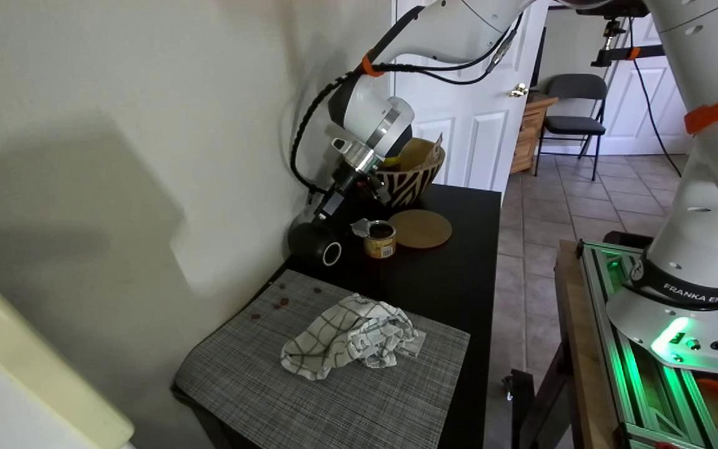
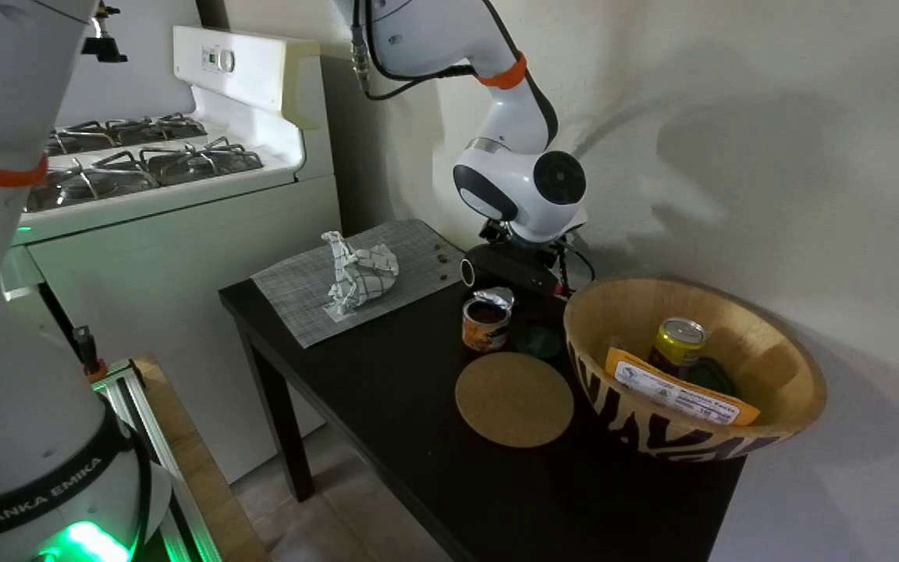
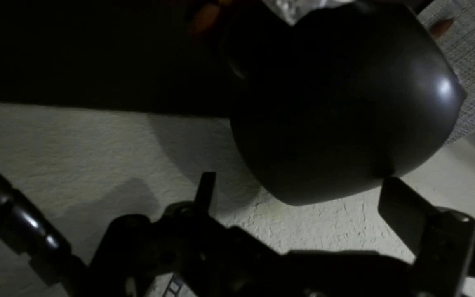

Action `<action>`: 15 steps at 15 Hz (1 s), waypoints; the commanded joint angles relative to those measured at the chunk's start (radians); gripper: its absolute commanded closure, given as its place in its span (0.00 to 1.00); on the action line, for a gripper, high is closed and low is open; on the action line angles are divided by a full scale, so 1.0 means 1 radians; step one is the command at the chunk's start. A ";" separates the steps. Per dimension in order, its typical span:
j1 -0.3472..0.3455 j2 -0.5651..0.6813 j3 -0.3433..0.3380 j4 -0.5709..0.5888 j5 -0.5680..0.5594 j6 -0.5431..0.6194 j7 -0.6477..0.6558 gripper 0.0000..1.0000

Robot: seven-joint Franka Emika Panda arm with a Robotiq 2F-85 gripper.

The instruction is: Pick up the black cup and make it stand upright

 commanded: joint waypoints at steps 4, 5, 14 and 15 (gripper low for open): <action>0.005 0.092 -0.025 0.103 0.012 -0.167 -0.040 0.00; 0.010 0.096 -0.033 0.105 -0.001 -0.189 -0.018 0.00; 0.047 -0.028 -0.112 -0.044 -0.152 -0.300 0.273 0.00; 0.049 -0.035 -0.119 -0.053 -0.193 -0.322 0.322 0.00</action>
